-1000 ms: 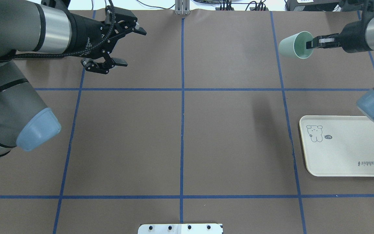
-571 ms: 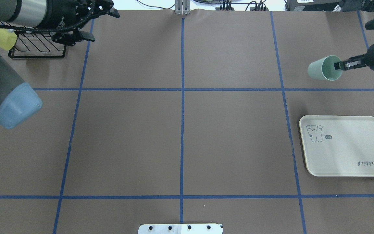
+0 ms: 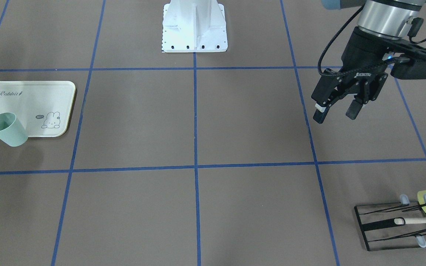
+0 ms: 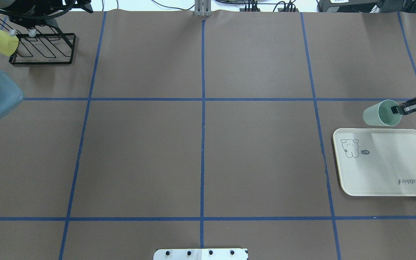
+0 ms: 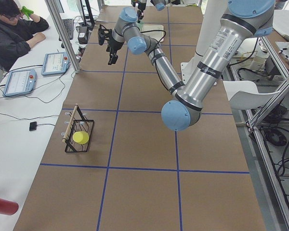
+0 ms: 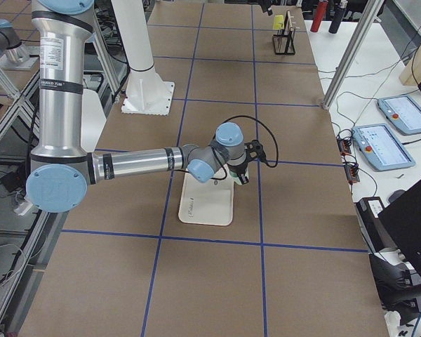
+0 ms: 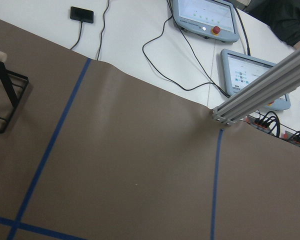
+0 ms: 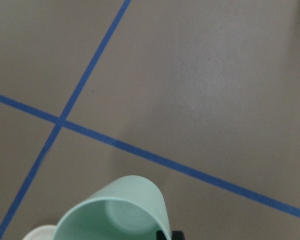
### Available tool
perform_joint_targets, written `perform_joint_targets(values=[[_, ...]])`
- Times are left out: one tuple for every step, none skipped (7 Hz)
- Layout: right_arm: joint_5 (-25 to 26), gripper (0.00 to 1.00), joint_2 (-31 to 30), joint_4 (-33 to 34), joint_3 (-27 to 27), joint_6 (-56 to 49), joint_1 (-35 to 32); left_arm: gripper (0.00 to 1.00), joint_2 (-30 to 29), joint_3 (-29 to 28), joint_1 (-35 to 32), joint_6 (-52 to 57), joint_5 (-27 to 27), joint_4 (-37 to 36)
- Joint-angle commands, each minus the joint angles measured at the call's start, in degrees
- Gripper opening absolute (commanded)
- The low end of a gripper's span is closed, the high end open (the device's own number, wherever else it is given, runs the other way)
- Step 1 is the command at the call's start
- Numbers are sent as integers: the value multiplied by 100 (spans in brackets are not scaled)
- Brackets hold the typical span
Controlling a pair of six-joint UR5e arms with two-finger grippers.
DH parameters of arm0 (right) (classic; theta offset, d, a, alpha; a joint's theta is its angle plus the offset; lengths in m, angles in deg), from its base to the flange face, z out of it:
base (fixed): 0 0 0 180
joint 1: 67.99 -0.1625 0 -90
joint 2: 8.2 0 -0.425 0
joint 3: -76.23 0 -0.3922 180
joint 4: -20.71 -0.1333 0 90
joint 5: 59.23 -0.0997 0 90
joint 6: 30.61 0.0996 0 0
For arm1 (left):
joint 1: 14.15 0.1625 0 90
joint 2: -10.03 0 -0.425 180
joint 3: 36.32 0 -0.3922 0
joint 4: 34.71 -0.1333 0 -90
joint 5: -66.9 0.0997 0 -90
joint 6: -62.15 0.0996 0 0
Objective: Left arm grabs green cup and hands to right arm on tray
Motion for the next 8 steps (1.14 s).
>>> perform_joint_targets(values=[[-435,0,-283,90,66,-29,180,99,222,23,-27,457,98,-126],[-533,0,-284,534,214,-29,189,99,240,23,-19,457,98,-135],[-534,0,-284,1165,538,-64,259,99,241,23,-27,457,98,-126],[-525,0,-266,1659,663,-438,294,99,249,6,-19,457,98,-126],[-447,0,-257,1890,638,-755,338,99,241,6,-18,457,98,-126],[-298,0,-275,2023,603,-941,365,99,249,6,-18,457,89,-126],[-288,0,-275,2146,611,-960,365,99,249,-3,-18,457,98,-126],[-288,0,-275,2147,611,-961,374,99,249,-3,-18,457,98,-126]])
